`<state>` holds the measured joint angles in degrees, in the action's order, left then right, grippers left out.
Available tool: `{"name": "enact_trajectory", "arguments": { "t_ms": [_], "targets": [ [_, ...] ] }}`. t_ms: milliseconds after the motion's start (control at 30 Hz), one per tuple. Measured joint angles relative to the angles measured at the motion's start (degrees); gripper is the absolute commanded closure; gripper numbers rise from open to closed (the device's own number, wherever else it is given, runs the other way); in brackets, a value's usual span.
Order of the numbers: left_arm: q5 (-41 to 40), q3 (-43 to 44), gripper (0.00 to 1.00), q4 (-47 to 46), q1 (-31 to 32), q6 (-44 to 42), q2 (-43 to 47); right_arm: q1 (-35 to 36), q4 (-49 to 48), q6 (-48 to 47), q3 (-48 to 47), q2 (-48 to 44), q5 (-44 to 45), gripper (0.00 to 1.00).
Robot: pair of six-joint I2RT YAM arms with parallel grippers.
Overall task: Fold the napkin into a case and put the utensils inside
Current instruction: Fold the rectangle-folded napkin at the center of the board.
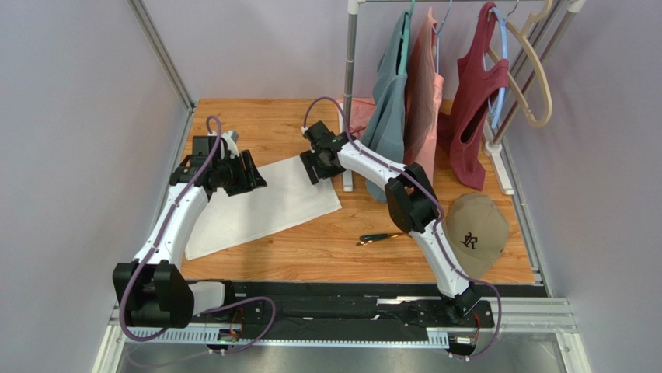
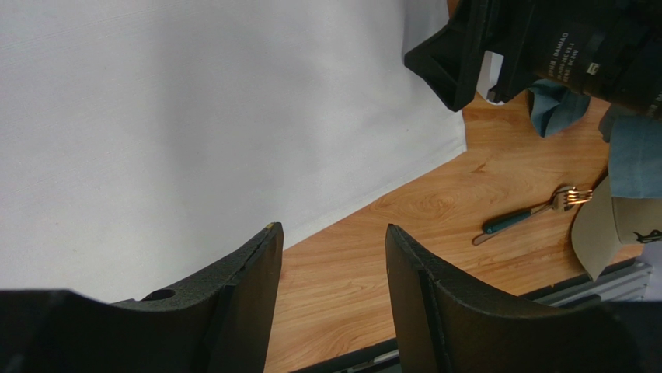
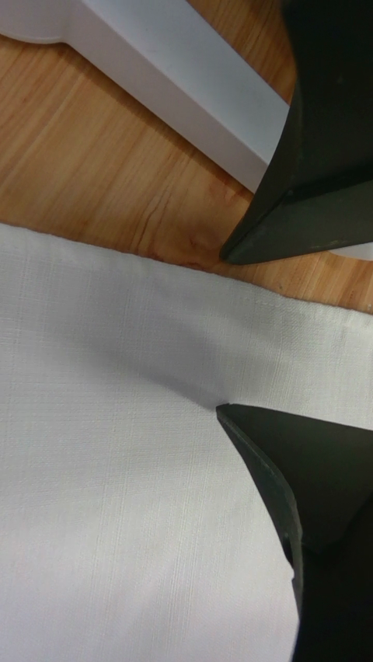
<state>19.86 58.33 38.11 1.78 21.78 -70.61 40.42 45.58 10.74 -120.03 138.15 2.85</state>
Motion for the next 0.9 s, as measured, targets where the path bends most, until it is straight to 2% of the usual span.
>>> {"name": "enact_trajectory", "arguments": {
  "t_ms": [100,200,333,400,433,533,600,733,900],
  "targets": [
    [0.24,0.00,0.40,-0.61,0.02,-0.13,0.00,0.90,0.52,0.39,-0.79,1.03,1.81,0.33],
    [0.68,0.02,0.40,-0.72,0.02,-0.42,-0.11,1.53,0.68,1.36,-0.74,1.07,2.78,0.41],
    [1.20,0.35,0.40,-0.66,0.02,-0.79,-0.81,1.55,0.61,2.29,-0.61,1.09,2.62,0.70],
    [1.18,0.39,0.40,-0.63,0.02,-1.22,-0.85,1.38,0.39,3.21,-0.33,1.09,2.56,0.80],
    [1.07,0.48,0.40,-0.61,0.02,-1.38,-0.85,1.31,0.20,3.52,-0.22,1.09,2.40,0.88],
    [0.61,0.76,0.40,-0.61,0.02,-1.73,-0.92,1.46,-0.61,4.63,0.00,1.09,2.40,0.97],
    [0.52,0.76,0.41,-0.68,0.02,-1.73,-1.20,1.68,-0.79,4.63,0.13,0.98,3.21,1.00],
    [0.63,0.76,0.42,-1.46,0.02,-1.64,-4.50,2.10,-2.08,3.02,1.64,-0.02,5.97,1.00],
    [1.20,0.76,0.47,-4.92,0.02,-0.07,-13.94,1.57,-1.64,-0.37,2.99,-1.40,8.13,1.00]
  ]
}}
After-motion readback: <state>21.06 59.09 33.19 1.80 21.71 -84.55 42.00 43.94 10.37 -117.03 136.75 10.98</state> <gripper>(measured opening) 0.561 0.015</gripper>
